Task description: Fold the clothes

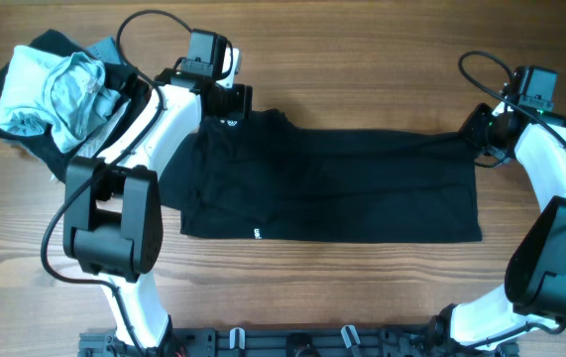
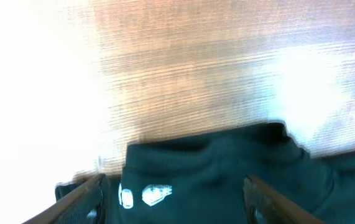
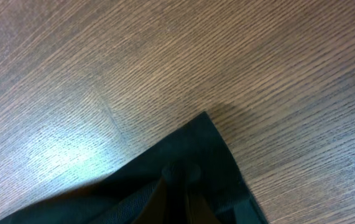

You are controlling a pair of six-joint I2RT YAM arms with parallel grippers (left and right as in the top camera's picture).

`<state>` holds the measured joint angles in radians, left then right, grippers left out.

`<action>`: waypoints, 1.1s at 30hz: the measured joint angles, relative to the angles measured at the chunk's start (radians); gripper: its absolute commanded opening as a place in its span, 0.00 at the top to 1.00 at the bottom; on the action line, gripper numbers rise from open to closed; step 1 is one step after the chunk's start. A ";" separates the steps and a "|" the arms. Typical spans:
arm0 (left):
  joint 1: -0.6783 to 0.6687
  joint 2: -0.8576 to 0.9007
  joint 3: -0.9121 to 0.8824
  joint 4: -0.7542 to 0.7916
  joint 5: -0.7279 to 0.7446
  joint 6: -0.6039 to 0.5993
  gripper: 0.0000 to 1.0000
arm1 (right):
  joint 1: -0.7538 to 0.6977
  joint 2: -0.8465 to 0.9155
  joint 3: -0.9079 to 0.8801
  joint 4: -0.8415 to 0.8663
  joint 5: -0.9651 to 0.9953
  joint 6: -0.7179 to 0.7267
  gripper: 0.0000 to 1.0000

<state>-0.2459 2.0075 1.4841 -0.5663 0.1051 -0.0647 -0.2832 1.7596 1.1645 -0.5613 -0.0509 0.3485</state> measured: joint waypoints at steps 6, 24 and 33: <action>0.000 0.061 0.000 0.074 -0.031 0.018 0.36 | 0.000 0.000 0.000 0.000 0.000 -0.003 0.96; 0.011 0.097 0.000 0.077 0.024 0.034 0.18 | 0.000 0.000 0.000 0.001 0.000 -0.017 0.96; 0.072 0.097 0.000 0.051 0.058 0.000 0.25 | 0.000 0.000 0.000 0.000 0.000 -0.018 0.96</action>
<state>-0.1738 2.1044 1.4841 -0.5156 0.1631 -0.0650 -0.2832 1.7596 1.1645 -0.5610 -0.0509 0.3309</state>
